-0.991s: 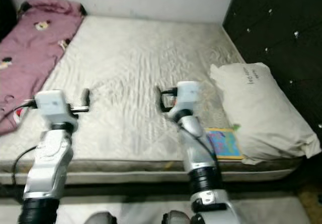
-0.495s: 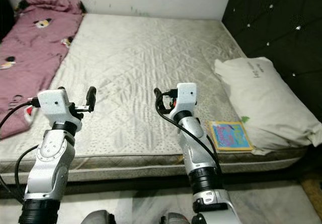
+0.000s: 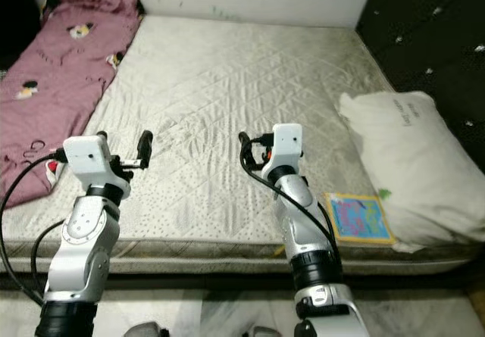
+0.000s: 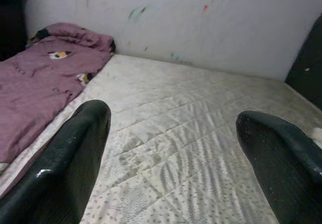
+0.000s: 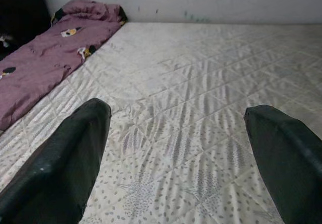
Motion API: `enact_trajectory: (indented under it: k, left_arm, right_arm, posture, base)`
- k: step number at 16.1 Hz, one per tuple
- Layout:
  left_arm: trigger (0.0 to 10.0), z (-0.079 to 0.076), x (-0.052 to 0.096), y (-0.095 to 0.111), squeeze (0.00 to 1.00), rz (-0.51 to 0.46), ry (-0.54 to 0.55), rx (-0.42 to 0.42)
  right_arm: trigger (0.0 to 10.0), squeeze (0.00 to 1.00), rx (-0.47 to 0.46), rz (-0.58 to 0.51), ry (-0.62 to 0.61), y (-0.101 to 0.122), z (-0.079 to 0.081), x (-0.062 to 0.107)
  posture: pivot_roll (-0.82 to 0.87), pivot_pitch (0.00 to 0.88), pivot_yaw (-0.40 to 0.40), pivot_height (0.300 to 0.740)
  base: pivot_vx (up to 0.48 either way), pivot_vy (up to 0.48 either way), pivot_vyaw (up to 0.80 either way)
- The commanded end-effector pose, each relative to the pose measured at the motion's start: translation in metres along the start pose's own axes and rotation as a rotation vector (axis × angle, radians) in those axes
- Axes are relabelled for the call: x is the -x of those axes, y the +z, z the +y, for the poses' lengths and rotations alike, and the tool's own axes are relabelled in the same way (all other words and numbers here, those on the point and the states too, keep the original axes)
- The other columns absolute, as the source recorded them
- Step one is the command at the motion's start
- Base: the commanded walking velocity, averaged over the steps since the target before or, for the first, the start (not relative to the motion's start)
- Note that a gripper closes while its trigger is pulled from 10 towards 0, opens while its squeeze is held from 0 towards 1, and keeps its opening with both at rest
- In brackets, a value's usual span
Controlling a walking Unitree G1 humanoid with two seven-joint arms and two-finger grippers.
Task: Clean up the room
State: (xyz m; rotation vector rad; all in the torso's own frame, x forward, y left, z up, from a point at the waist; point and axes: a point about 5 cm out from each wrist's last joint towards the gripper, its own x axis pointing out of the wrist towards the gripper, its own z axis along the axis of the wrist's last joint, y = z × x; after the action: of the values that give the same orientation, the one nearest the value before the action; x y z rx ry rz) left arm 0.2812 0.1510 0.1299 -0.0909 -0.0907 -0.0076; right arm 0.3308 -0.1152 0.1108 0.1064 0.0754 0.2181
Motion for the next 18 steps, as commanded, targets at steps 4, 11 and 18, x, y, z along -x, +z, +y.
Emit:
enact_trajectory:
  k: [4, 11, 18]
  left_arm:
    - [10.0, 0.0019, 0.0002, 0.0007, 0.00, -0.002, 0.037, -0.020]
    - [10.0, 0.0018, -0.0009, 0.0001, 0.00, 0.003, 0.035, -0.010]
    - [10.0, 0.0007, -0.0013, -0.0004, 0.00, 0.011, 0.033, -0.011]
  right_arm:
    - [10.0, 0.00, 0.001, -0.007, -0.011, 0.0039, -0.0017, -0.0020]
    - [10.0, 0.00, 0.002, 0.006, -0.016, 0.0022, -0.0028, -0.0028]
    - [10.0, 0.00, 0.007, 0.005, -0.016, 0.0023, -0.0030, -0.0031]
  posture:
    - [-0.04, 0.000, -0.060, 0.740]
    - [-0.04, 0.000, -0.059, 0.740]
    - [-0.04, 0.000, -0.059, 0.740]
  base:
    - [0.000, 0.000, 0.00]
    - [0.000, 0.137, -0.34]
    - [0.000, 0.406, -0.17]
